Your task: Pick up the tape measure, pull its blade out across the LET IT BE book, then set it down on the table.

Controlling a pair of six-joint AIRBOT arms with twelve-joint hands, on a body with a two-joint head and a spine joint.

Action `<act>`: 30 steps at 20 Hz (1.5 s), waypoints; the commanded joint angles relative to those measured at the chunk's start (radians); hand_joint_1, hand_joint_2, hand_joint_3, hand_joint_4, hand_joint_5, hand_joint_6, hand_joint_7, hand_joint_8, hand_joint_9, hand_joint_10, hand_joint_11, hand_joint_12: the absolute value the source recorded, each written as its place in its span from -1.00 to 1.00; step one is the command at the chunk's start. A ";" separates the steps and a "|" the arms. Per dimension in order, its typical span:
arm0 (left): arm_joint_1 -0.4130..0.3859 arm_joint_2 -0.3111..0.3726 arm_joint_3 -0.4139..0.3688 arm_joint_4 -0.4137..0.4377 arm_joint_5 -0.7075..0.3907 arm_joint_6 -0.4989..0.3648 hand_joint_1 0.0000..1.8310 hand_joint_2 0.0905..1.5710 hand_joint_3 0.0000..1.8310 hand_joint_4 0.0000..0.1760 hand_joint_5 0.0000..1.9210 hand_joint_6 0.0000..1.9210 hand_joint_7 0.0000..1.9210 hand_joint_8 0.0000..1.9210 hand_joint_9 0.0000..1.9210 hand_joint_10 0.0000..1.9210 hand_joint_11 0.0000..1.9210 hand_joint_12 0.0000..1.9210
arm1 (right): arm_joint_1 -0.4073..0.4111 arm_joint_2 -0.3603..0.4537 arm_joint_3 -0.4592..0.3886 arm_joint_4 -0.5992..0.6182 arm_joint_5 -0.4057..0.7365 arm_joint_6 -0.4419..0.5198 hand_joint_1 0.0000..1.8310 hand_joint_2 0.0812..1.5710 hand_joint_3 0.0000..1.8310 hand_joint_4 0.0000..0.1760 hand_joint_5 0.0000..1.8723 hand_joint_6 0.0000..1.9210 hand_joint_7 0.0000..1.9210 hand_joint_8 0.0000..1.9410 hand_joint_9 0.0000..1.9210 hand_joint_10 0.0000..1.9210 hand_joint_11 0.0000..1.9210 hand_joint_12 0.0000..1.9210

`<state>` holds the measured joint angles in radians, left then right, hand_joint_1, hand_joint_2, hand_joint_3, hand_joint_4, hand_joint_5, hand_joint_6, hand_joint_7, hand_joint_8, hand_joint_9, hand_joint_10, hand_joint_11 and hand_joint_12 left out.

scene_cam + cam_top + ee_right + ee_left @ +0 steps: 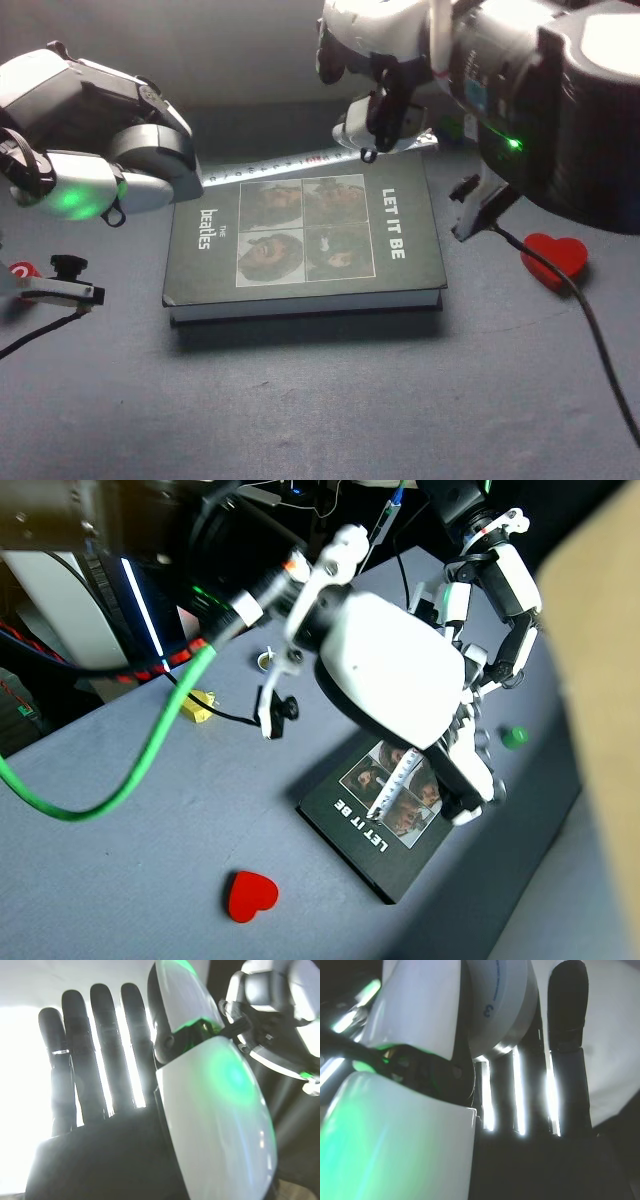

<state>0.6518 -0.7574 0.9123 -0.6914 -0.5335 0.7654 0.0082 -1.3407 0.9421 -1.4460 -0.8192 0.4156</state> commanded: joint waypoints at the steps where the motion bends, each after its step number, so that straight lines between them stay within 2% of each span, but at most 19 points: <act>1: -0.003 0.005 0.009 0.025 -0.105 -0.024 0.51 0.38 -1.00 -1.00 -0.04 -0.14 0.08 -0.06 -0.04 0.36 -0.03 0.22 | 0.025 -0.007 0.015 -0.055 0.010 -0.013 0.05 0.42 -1.00 -1.00 -0.21 -0.99 -0.21 -0.99 -0.26 -0.99 -0.67 0.00; 4: 0.007 0.003 0.021 0.081 -0.102 -0.070 0.51 0.38 -1.00 -1.00 -0.04 -0.13 0.08 -0.06 -0.04 0.36 -0.03 0.22 | 0.046 -0.039 0.062 0.000 0.030 -0.049 0.06 0.43 -1.00 -1.00 -0.22 -0.99 -0.21 -0.99 -0.26 -0.99 -0.65 0.00; 5: 0.015 0.001 0.033 0.139 -0.102 -0.110 0.51 0.38 -1.00 -1.00 -0.03 -0.14 0.08 -0.06 -0.04 0.37 -0.04 0.22 | 0.050 -0.044 0.071 0.000 0.039 -0.053 0.06 0.43 -1.00 -1.00 -0.22 -0.99 -0.21 -0.99 -0.26 -0.99 -0.65 0.00; 7: 0.025 -0.001 0.048 0.199 -0.103 -0.153 0.51 0.38 -1.00 -1.00 -0.02 -0.16 0.08 -0.06 -0.06 0.38 -0.04 0.22 | 0.055 -0.051 0.079 0.019 0.041 -0.073 0.06 0.43 -1.00 -1.00 -0.22 -0.99 -0.21 -0.99 -0.24 -0.98 -0.64 0.01; 14: 0.021 -0.011 0.059 0.226 -0.109 -0.176 0.51 0.37 -1.00 -1.00 -0.01 -0.16 0.10 -0.09 -0.03 0.34 -0.03 0.21 | 0.043 -0.060 0.079 0.139 0.041 -0.189 0.07 0.43 -1.00 -1.00 -0.21 -0.99 -0.20 -0.99 -0.23 -0.98 -0.64 0.00; 30: 0.021 -0.014 0.060 0.223 -0.116 -0.181 0.51 0.36 -1.00 -1.00 -0.02 -0.15 0.11 -0.10 -0.04 0.33 -0.06 0.19 | -0.032 -0.055 0.068 0.021 0.038 -0.128 0.07 0.43 -1.00 -1.00 -0.18 -0.99 -0.17 -0.99 -0.21 -0.98 -0.62 0.00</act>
<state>0.6811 -0.7700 0.9649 -0.4778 -0.5301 0.5999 -0.0330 -1.4021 1.0119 -1.3590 -0.7841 0.2874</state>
